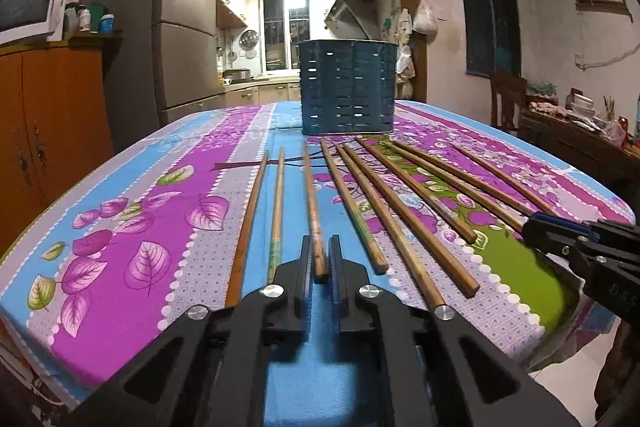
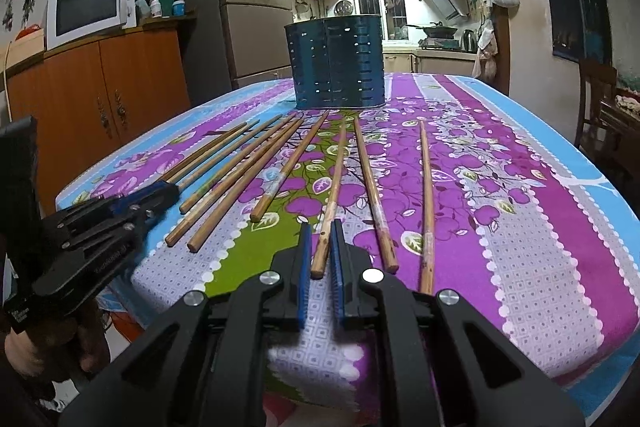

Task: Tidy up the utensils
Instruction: 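Lift the chopsticks and lower them into the blue slotted holder with both grippers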

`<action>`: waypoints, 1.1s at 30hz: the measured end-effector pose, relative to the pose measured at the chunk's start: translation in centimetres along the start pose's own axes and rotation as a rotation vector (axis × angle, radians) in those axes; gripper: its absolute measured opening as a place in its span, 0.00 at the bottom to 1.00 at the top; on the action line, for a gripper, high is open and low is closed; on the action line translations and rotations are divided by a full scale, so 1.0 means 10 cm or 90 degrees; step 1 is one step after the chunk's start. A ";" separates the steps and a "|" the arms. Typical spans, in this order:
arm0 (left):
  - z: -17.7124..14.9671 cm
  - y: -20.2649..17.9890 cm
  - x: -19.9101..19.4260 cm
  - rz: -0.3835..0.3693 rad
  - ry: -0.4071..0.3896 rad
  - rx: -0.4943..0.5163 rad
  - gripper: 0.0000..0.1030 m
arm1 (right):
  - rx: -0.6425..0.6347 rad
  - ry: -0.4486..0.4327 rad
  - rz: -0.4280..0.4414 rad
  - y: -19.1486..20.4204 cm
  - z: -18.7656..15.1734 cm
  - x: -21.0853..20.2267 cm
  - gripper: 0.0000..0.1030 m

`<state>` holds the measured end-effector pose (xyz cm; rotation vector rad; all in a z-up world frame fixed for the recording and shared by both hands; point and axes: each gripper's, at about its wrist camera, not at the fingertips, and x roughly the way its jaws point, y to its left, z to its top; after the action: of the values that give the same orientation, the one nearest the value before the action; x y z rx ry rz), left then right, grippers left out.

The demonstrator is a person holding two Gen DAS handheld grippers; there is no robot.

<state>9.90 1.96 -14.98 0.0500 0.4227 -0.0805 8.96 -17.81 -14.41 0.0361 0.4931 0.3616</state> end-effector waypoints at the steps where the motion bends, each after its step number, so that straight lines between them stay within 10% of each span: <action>1: 0.00 0.00 0.00 0.001 0.000 -0.001 0.08 | 0.003 -0.001 0.000 -0.01 0.00 0.00 0.05; 11: 0.17 0.01 -0.23 0.009 -0.039 0.005 0.07 | -0.005 -0.039 -0.011 0.00 0.11 -0.21 0.05; 22: 1.18 0.04 -0.85 -0.031 -0.189 0.027 0.07 | -0.082 -0.160 -0.015 0.08 0.90 -0.72 0.05; 33: 1.98 0.06 -0.53 -0.072 -0.167 0.034 0.07 | -0.102 -0.130 0.042 0.04 1.82 -0.47 0.05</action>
<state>13.18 1.63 5.29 0.0671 0.1614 -0.2073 13.53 -18.16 3.87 -0.0650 0.2602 0.4564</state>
